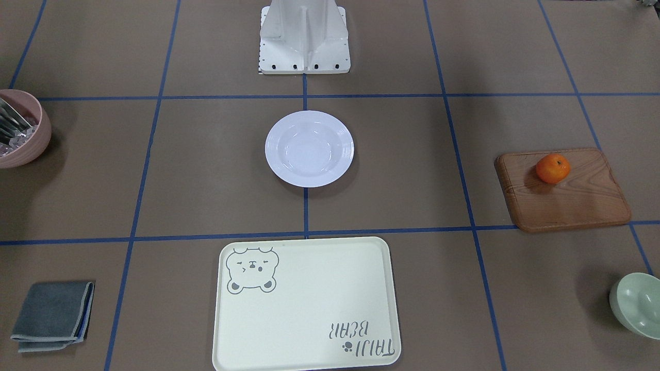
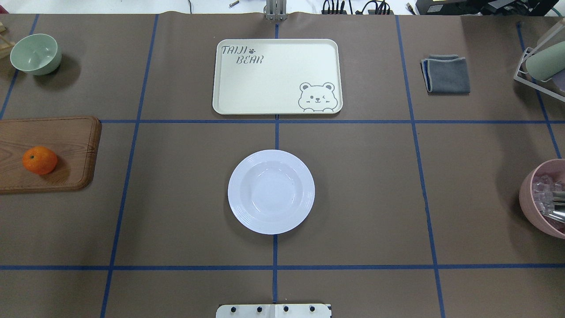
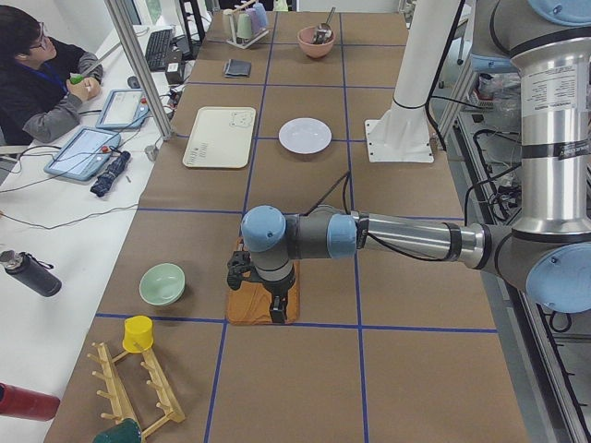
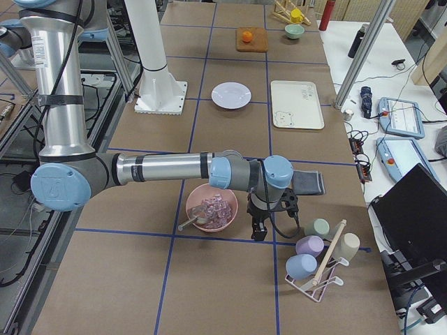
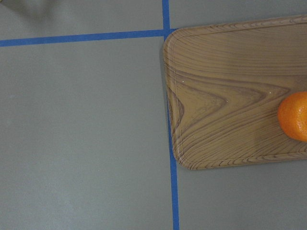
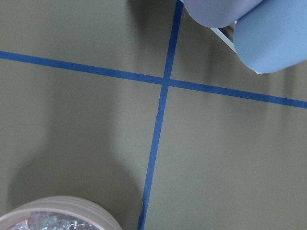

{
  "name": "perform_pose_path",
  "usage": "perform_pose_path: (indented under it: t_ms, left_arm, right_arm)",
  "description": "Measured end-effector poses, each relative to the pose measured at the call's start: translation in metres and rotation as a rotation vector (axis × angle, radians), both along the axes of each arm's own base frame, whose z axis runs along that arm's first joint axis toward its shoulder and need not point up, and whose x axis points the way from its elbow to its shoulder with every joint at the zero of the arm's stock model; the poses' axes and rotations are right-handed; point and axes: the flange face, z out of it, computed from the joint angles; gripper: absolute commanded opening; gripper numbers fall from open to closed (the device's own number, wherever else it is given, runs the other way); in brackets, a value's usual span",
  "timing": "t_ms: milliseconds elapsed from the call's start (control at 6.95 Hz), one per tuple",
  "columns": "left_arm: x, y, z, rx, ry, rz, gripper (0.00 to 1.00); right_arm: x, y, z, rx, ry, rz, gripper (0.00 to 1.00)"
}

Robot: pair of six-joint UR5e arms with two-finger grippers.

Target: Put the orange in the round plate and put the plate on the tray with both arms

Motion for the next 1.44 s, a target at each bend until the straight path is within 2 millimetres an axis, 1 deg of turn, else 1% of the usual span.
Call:
perform_pose_path:
  t_ms: [431, 719, 863, 1007, 1150, 1294, 1438]
  left_arm:
    - [0.001, 0.000, -0.004, 0.011, 0.000, 0.001, 0.99]
    - [0.000, -0.007, -0.012, 0.075, -0.004, -0.002, 0.99]
    - [0.001, -0.013, -0.020, 0.129, -0.002, -0.005, 0.99]
    - [0.001, -0.022, -0.031, 0.212, 0.001, -0.006, 0.99]
    - [0.001, -0.038, -0.048, 0.331, -0.003, -0.007, 0.99]
    - [0.000, -0.060, -0.068, 0.451, -0.020, -0.012, 0.99]
    - [-0.001, -0.076, -0.081, 0.534, -0.038, -0.018, 0.99]
  right_arm:
    - [0.000, 0.005, 0.004, -0.006, 0.001, -0.001, 1.00]
    - [0.000, 0.003, 0.001, 0.030, -0.002, -0.001, 1.00]
    - [0.000, -0.002, -0.005, 0.084, -0.005, -0.001, 1.00]
    - [-0.001, -0.009, -0.014, 0.180, -0.010, -0.001, 1.00]
    - [-0.001, -0.017, -0.026, 0.302, -0.018, 0.003, 1.00]
    - [-0.002, -0.023, -0.041, 0.391, -0.026, 0.025, 1.00]
    - [-0.011, -0.034, -0.062, 0.437, -0.042, 0.061, 1.00]
